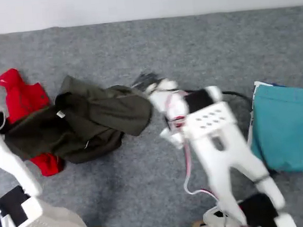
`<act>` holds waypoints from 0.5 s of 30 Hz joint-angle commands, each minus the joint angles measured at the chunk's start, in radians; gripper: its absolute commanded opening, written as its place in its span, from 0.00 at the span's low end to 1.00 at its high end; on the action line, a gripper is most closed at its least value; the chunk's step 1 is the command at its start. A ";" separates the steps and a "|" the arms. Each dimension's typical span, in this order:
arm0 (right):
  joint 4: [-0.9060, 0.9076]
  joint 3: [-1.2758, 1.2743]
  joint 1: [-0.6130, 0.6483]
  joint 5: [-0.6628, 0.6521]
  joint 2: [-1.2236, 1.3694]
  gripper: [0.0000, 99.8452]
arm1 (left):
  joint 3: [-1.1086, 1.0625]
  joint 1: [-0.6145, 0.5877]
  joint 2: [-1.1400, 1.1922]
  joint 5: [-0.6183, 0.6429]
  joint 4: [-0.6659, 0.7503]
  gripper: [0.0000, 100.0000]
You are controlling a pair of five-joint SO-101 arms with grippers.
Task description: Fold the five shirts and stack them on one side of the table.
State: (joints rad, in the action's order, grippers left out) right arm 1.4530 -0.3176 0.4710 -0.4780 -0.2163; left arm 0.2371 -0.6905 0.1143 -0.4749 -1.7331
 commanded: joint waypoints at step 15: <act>-0.021 0.706 0.398 0.180 0.719 0.22 | -0.056 -0.051 -0.058 0.043 0.023 0.00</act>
State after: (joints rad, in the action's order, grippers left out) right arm 1.4362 0.2440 0.8316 -0.3122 0.4312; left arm 0.1741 -0.7334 0.1112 -0.4488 -1.7223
